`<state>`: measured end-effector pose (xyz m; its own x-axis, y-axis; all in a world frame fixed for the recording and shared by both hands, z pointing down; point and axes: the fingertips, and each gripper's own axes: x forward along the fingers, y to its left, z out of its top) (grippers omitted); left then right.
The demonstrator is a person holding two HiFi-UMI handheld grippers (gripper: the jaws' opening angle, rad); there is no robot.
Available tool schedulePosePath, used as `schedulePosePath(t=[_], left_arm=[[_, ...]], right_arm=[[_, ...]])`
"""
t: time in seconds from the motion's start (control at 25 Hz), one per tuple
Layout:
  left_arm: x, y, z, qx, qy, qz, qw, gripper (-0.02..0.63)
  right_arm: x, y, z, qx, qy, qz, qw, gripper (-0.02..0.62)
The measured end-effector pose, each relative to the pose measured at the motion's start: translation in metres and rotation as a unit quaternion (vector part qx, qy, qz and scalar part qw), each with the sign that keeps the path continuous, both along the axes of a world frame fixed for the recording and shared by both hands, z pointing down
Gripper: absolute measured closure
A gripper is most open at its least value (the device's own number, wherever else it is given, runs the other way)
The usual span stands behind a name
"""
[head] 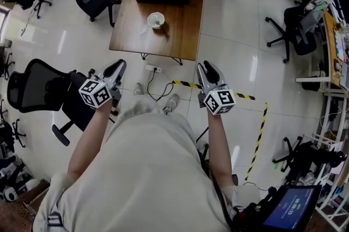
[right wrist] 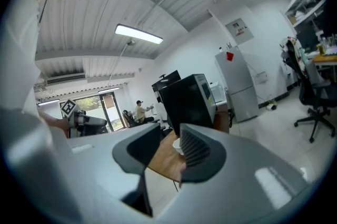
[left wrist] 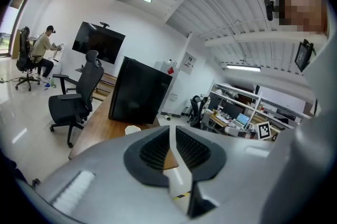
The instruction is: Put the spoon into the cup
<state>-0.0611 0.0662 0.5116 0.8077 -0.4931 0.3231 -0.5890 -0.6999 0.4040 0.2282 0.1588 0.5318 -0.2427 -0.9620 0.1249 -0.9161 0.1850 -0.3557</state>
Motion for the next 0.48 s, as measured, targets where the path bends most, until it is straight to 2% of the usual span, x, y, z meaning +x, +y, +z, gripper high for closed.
schedulePosePath(t=[0.28,0.48], left_arm=[[-0.003,-0.007,0.001,-0.009,0.008,0.012,0.9999,0.578],[-0.016,-0.017,0.01,-0.015,0.01,0.025,0.9995,0.584]], right_arm=[[-0.023,0.015,0.024,-0.042,-0.018,0.005,0.999,0.49],[-0.047,0.005,0.023,-0.048,-0.013,0.011,0.999,0.491]])
